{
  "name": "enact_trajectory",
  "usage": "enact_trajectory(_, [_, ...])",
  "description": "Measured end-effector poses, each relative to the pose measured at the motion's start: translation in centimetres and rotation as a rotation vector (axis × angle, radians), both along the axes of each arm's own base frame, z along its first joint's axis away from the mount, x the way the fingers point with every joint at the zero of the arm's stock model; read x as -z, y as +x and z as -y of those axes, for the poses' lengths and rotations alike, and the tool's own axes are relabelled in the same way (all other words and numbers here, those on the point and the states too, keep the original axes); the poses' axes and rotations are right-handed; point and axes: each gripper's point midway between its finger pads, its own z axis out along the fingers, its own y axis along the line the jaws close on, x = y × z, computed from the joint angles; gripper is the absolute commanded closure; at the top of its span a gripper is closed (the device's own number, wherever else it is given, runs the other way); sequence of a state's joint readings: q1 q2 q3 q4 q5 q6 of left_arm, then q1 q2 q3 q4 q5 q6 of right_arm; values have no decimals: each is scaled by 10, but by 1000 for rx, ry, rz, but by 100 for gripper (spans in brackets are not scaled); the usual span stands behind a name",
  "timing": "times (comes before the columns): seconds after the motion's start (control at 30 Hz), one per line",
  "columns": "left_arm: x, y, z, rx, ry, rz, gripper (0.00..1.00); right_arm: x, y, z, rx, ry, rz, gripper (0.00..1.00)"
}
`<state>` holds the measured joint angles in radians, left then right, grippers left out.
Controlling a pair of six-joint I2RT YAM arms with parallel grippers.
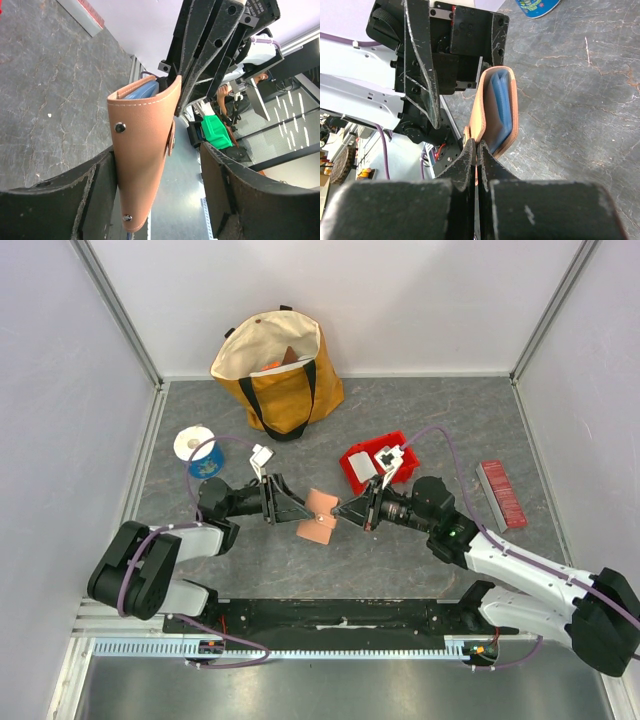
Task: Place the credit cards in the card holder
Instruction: Pick up the card holder from the center of the board.
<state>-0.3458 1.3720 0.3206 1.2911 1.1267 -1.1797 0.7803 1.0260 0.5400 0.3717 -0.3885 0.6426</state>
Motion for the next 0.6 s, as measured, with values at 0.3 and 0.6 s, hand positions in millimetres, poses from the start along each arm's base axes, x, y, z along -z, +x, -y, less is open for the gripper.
enact_trajectory(0.3, [-4,2,5,29,-3,-55,62,2,7,1,17,-3,4,100])
enact_trajectory(0.6, [-4,2,5,32,-2,-69,69,9,14,2,39,-18,-5,100])
